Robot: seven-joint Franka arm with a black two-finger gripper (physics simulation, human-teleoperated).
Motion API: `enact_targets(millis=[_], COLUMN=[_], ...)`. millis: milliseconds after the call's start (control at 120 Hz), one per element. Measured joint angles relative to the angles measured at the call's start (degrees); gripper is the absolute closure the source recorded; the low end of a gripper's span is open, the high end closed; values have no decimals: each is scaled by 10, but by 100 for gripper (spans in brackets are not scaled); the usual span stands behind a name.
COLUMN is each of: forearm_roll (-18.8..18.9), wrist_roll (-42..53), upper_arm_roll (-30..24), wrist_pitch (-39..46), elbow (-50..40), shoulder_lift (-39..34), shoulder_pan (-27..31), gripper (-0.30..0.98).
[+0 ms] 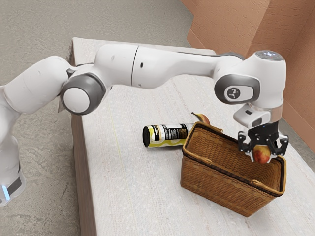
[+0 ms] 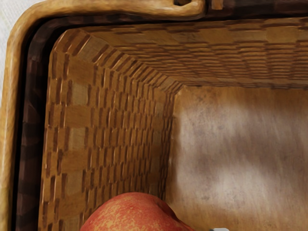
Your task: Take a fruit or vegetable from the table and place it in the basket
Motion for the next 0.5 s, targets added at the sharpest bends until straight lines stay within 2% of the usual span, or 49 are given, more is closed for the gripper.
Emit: enact_targets(millis=[67, 150, 233, 375, 417, 450, 500], forearm_roll=[0, 0, 1, 1, 2, 1, -2], wrist_roll=[-2, -7, -12, -19, -23, -34, -88], upper_arm_roll=[1, 12, 16, 20, 53, 116, 211], wrist_pitch=[1, 1, 2, 3, 19, 41, 62], elbow=[0, 0, 0, -1, -11, -70, -294], shoulder_lift=[0, 0, 0, 0, -8, -48, -202], shoulder_pan=[0, -3, -4, -6, -16, -36, -53], gripper=[45, 26, 14, 5, 4, 3, 2])
